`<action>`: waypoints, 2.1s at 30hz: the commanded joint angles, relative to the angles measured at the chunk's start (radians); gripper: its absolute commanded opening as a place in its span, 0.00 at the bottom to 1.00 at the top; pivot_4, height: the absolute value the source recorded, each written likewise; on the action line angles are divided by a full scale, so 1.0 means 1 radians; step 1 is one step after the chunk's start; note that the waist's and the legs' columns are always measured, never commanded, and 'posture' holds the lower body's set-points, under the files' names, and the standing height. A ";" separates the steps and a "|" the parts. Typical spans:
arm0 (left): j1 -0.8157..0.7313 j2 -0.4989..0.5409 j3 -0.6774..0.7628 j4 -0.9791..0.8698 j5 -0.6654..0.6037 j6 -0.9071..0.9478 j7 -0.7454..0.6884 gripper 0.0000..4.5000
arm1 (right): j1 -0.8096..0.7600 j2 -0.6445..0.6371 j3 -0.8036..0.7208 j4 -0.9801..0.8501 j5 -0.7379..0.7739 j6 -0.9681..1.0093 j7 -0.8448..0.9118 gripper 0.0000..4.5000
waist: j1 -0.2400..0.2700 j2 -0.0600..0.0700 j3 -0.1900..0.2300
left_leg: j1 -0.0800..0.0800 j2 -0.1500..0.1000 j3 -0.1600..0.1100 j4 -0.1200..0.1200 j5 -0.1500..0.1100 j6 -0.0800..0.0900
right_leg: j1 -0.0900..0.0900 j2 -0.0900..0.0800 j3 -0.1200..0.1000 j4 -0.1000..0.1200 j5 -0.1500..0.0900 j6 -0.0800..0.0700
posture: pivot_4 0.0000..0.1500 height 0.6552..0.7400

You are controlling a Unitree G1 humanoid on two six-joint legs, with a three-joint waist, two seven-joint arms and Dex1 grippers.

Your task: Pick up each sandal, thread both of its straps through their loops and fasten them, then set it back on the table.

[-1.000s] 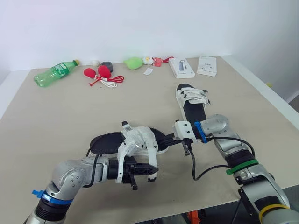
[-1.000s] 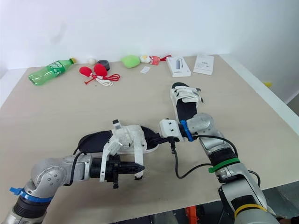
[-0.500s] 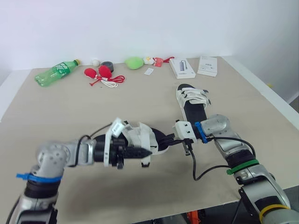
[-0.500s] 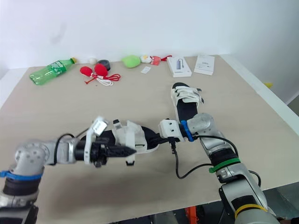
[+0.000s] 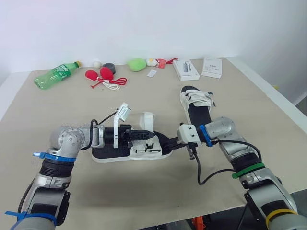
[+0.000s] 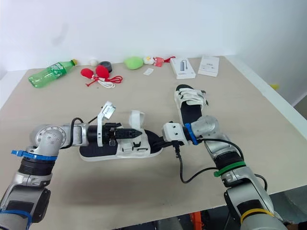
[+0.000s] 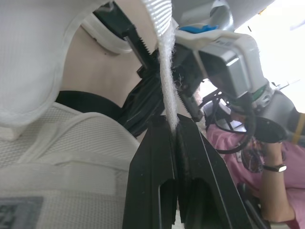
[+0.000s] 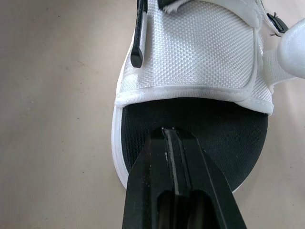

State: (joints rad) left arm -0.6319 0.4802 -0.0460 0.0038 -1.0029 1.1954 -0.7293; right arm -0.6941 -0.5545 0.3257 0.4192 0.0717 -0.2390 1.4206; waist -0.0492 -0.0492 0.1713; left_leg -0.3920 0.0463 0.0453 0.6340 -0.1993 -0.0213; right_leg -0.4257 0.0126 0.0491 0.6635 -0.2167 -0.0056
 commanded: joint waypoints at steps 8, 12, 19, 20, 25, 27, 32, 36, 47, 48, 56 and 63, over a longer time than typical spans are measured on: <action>-0.045 -0.059 -0.017 0.006 0.066 -0.015 -0.055 0.02 | 0.013 -0.010 0.014 0.019 -0.038 0.006 -0.013 0.00 | 0.000 0.000 0.000 | 0.000 0.000 0.000 0.000 0.000 0.000 | 0.000 0.000 0.000 0.000 0.000 0.000 | 1.00 1.00; -0.039 -0.075 -0.020 -0.009 0.073 -0.004 -0.056 0.02 | 0.015 -0.010 0.015 0.019 -0.038 0.005 -0.014 0.00 | 0.001 0.000 0.000 | 0.000 0.000 0.000 0.000 0.000 0.000 | 0.000 0.000 0.000 0.000 0.000 0.000 | 1.00 1.00; -0.051 -0.073 -0.029 -0.014 0.096 0.002 -0.058 0.02 | 0.009 -0.007 0.016 0.028 -0.041 0.001 -0.016 0.00 | 0.001 0.000 0.000 | 0.000 -0.001 0.000 0.000 0.000 0.000 | 0.000 -0.001 0.000 0.000 0.000 0.001 | 1.00 1.00; -0.055 -0.064 -0.038 -0.017 0.111 -0.009 -0.066 0.02 | 0.008 -0.006 0.016 0.029 -0.041 0.000 -0.017 0.00 | 0.001 0.000 0.000 | 0.000 -0.001 0.000 0.000 0.000 0.000 | 0.000 -0.001 0.000 0.000 0.000 0.001 | 1.00 1.00; -0.085 0.004 -0.067 -0.020 0.169 -0.043 -0.133 0.02 | 0.006 -0.005 0.017 0.035 -0.042 -0.004 -0.017 0.00 | 0.001 0.000 0.000 | 0.000 -0.001 0.000 0.000 0.000 0.000 | 0.000 -0.001 0.000 0.000 0.000 0.001 | 1.00 1.00; -0.092 0.025 -0.068 -0.029 0.171 -0.038 -0.156 0.02 | 0.006 -0.005 0.018 0.036 -0.043 -0.006 -0.017 0.00 | 0.000 0.000 0.000 | 0.000 -0.001 0.000 0.000 0.000 0.000 | 0.000 0.000 0.000 0.000 0.000 0.001 | 1.00 1.00; -0.098 0.061 -0.059 -0.058 0.158 -0.012 -0.190 0.02 | 0.008 -0.009 0.016 0.034 -0.043 -0.008 -0.015 0.00 | -0.002 0.000 0.000 | 0.000 0.000 -0.001 0.000 0.000 0.000 | 0.000 0.000 0.000 0.000 0.000 0.000 | 1.00 1.00; -0.115 0.065 -0.035 -0.054 0.145 0.002 -0.199 0.02 | 0.007 -0.011 0.016 0.039 -0.045 -0.014 -0.014 0.00 | -0.002 0.000 0.000 | 0.000 0.000 -0.001 0.000 0.000 0.000 | 0.000 0.000 0.000 0.000 0.000 0.000 | 1.00 1.00; -0.124 -0.005 -0.043 -0.061 0.149 -0.003 -0.186 0.02 | 0.003 -0.008 0.017 0.043 -0.046 -0.020 -0.015 0.00 | -0.001 0.000 0.000 | 0.000 0.000 -0.001 0.000 0.000 0.000 | 0.000 0.000 0.000 0.000 0.000 0.000 | 1.00 1.00; -0.125 -0.018 -0.041 -0.057 0.149 -0.002 -0.180 0.02 | 0.003 -0.009 0.018 0.042 -0.046 -0.021 -0.015 0.00 | -0.001 0.000 0.000 | 0.000 0.000 -0.001 0.000 0.000 0.000 | 0.000 0.000 0.000 0.000 0.000 0.000 | 1.00 1.00; -0.132 -0.036 -0.072 -0.060 0.164 -0.006 -0.197 0.02 | 0.005 -0.013 0.016 0.035 -0.046 -0.016 -0.017 0.00 | -0.001 0.000 0.000 | 0.000 0.000 -0.001 0.000 0.000 0.000 | 0.000 0.000 0.000 0.000 0.000 0.000 | 1.00 1.00; -0.090 0.083 -0.053 -0.045 0.138 -0.013 -0.348 0.02 | 0.020 -0.018 0.014 0.016 -0.043 -0.007 -0.022 0.00 | -0.002 0.000 0.001 | 0.000 0.000 -0.001 0.000 0.000 0.000 | -0.001 0.000 0.000 0.000 0.000 0.000 | 1.00 1.00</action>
State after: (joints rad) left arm -0.7137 0.5420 -0.1175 -0.0219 -0.8558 1.2002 -1.0338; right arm -0.6911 -0.5537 0.3258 0.4246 0.0714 -0.2601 1.4093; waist -0.0516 -0.0491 0.1718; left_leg -0.3921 0.0462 0.0441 0.6336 -0.1992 -0.0216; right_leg -0.4262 0.0128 0.0488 0.6634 -0.2171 -0.0061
